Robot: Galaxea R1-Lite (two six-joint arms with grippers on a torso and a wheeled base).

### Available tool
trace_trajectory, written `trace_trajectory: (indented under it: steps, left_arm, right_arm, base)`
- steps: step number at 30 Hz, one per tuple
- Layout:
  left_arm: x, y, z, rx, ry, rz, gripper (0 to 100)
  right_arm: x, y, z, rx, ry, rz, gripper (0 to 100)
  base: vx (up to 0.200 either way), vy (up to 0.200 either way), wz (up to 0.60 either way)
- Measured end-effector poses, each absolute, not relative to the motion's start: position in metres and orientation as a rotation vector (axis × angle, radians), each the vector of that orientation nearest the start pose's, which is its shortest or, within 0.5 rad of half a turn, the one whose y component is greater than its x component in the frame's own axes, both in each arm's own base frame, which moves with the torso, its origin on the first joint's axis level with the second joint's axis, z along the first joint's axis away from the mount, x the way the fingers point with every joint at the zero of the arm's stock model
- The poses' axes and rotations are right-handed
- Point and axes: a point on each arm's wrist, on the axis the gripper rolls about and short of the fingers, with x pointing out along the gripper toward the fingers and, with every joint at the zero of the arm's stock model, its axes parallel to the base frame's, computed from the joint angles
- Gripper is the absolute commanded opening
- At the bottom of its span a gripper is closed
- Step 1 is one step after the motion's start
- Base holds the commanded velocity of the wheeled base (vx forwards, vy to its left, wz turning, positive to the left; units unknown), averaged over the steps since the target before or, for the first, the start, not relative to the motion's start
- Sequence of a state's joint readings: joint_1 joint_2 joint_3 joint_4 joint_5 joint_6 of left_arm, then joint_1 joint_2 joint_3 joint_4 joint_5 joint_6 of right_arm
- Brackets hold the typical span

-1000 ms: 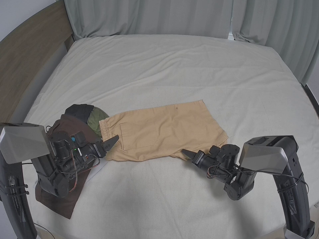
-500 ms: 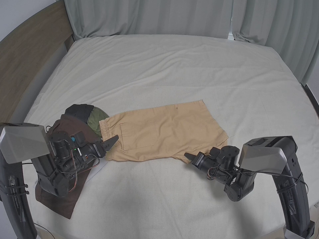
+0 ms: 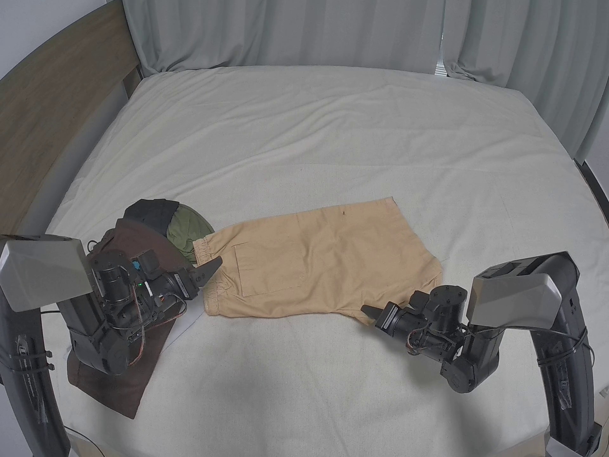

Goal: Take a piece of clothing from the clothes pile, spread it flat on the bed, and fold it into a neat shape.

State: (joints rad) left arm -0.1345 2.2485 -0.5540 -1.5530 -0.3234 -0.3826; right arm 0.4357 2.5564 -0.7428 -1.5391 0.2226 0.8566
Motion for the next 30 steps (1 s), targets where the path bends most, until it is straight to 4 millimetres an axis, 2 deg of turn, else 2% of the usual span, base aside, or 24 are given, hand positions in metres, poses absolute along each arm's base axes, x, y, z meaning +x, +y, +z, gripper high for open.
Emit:
trace_trajectory:
  steps: [10,24,30]
  left_arm:
    - [0.338,-0.05,0.037,-0.391,0.226,-0.418,100]
    - [0.339,-0.047,0.037,-0.395,0.222,-0.412,100]
    - [0.34,-0.047,0.038,-0.395,0.218,-0.411,100]
  right_arm:
    - [0.316,0.162,-0.042,0.748,0.586,0.461,0]
    - [0.262,0.154,-0.039,0.667,0.708,0.374,0]
    - [0.247,0.152,-0.038,0.644,0.743,0.356,0]
  base:
    - [0.0,0.0,0.0]
    - [0.0,0.0,0.0]
    - [0.0,0.0,0.0]
